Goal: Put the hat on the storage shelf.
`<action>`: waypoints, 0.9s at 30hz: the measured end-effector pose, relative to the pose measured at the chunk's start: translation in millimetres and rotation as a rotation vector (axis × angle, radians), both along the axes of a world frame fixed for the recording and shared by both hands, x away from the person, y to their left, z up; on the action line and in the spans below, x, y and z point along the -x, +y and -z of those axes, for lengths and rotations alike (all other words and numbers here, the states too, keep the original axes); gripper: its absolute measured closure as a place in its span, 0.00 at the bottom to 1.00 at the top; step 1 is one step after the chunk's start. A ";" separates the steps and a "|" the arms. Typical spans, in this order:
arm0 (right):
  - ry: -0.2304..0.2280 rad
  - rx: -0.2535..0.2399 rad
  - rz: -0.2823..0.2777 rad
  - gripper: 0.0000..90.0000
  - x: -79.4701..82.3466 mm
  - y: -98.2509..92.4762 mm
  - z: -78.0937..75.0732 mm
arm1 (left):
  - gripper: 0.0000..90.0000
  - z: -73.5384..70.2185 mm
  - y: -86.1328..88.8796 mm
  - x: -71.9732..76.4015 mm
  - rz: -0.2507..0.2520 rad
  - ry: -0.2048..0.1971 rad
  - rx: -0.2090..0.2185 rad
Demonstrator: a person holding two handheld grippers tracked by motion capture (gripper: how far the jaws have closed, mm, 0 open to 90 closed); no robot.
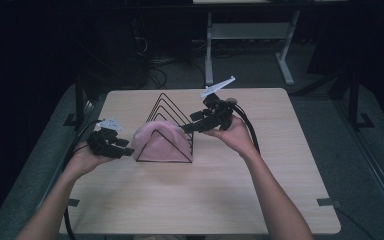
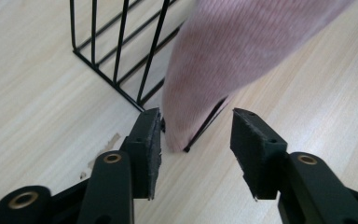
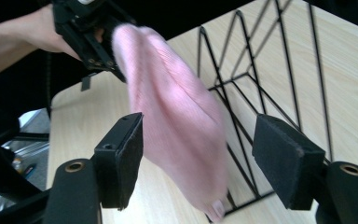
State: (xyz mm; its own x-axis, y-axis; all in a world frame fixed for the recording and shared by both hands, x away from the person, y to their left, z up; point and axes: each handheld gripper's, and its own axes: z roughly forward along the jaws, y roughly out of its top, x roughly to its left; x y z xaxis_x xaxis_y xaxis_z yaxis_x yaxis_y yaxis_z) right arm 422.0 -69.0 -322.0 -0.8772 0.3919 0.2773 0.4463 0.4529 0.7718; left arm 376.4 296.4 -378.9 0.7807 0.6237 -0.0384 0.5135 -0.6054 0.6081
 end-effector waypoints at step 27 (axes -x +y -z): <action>0.041 0.028 0.186 0.29 17.4 -91.5 23.7 | 0.41 -0.6 2.4 3.4 -0.027 0.022 0.024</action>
State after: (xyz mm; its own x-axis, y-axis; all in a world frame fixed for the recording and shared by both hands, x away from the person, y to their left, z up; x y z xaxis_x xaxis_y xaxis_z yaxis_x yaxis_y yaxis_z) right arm 404.6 -160.5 -345.6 -0.7771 0.5541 0.2986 0.5554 0.3804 0.7395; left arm 373.0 298.9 -378.3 0.7627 0.6429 -0.0700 0.5423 -0.5769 0.6107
